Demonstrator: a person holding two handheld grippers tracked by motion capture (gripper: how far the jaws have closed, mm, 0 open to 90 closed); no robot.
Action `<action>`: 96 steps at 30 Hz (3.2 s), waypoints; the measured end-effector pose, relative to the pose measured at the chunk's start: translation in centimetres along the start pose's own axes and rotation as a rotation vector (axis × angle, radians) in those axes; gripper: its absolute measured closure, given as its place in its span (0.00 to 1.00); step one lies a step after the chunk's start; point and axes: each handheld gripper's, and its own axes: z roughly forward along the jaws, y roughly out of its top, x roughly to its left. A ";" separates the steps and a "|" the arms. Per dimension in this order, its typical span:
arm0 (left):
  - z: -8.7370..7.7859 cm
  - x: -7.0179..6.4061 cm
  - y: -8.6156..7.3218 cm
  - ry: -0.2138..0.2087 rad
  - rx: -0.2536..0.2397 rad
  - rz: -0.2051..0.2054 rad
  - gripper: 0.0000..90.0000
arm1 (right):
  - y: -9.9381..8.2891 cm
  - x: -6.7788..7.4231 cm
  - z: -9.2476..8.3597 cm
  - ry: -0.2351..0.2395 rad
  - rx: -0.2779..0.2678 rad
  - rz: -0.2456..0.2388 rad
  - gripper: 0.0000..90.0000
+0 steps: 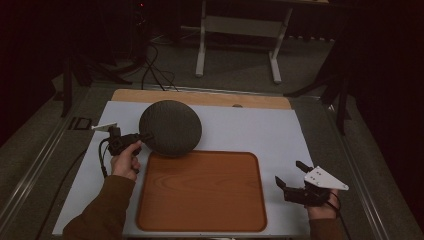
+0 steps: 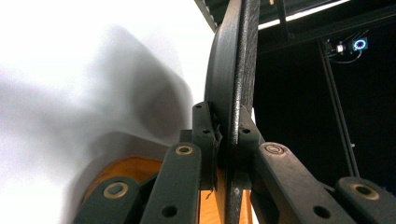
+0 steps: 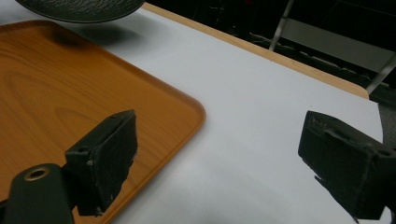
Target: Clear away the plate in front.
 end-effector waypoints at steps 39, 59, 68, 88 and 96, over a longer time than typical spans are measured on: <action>-1.9 -0.8 -5.7 -0.037 0.153 0.048 0.94 | -0.1 -0.2 -0.2 -0.001 -0.002 0.003 0.13; -0.7 -1.7 -9.7 -0.041 0.291 0.094 0.94 | 0.0 -0.1 -0.2 -0.003 0.002 0.001 0.14; 0.2 -1.7 -11.2 -0.015 0.345 0.110 0.94 | 0.0 -0.2 -0.2 -0.007 0.001 0.000 0.14; 1.9 -2.6 -12.7 0.116 0.483 0.290 0.85 | 0.0 -0.1 -0.1 -0.004 0.004 -0.003 0.14; 2.2 -3.7 -12.9 0.266 0.500 0.433 0.66 | 0.0 -0.1 -0.1 -0.004 0.005 -0.002 0.14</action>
